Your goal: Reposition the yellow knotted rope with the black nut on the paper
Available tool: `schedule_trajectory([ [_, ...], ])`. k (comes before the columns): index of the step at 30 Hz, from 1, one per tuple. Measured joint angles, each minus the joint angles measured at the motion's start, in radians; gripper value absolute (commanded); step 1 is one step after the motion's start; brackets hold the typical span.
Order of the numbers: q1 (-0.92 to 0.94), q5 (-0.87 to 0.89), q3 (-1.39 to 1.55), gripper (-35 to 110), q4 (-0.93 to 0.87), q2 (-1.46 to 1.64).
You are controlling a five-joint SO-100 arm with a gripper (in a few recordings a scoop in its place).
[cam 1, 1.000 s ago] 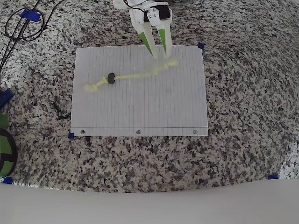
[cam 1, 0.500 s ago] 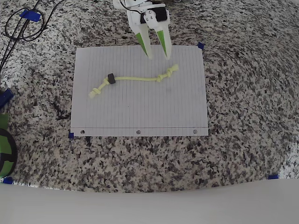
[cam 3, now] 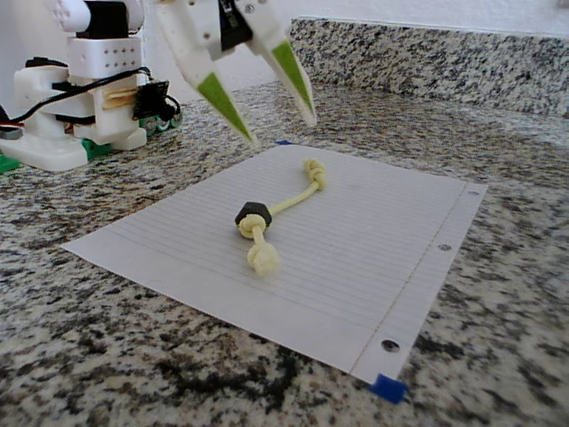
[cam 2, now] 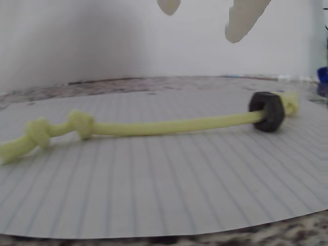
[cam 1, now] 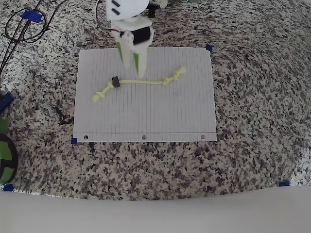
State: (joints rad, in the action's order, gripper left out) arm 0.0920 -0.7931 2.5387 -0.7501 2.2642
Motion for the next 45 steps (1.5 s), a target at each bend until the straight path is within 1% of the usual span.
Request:
schedule_trajectory([
  [8, 0.117, 0.038, -0.345, 52, -0.034, -0.382],
  [14, 0.155, 0.204, -0.434, 49, -0.057, -0.552],
  [18, 0.172, 0.288, -0.468, 48, -0.061, -0.603],
  [23, 0.201, 0.330, -0.502, 47, -0.061, -0.643],
  [26, 0.213, 0.339, -0.503, 44, -0.061, -0.661],
  [31, 0.225, 0.344, -0.503, 44, -0.057, -0.687],
  [40, 0.232, 0.348, -0.508, 44, 0.021, -0.761],
  [45, 0.222, 0.344, -0.522, 36, 0.028, -0.778],
])
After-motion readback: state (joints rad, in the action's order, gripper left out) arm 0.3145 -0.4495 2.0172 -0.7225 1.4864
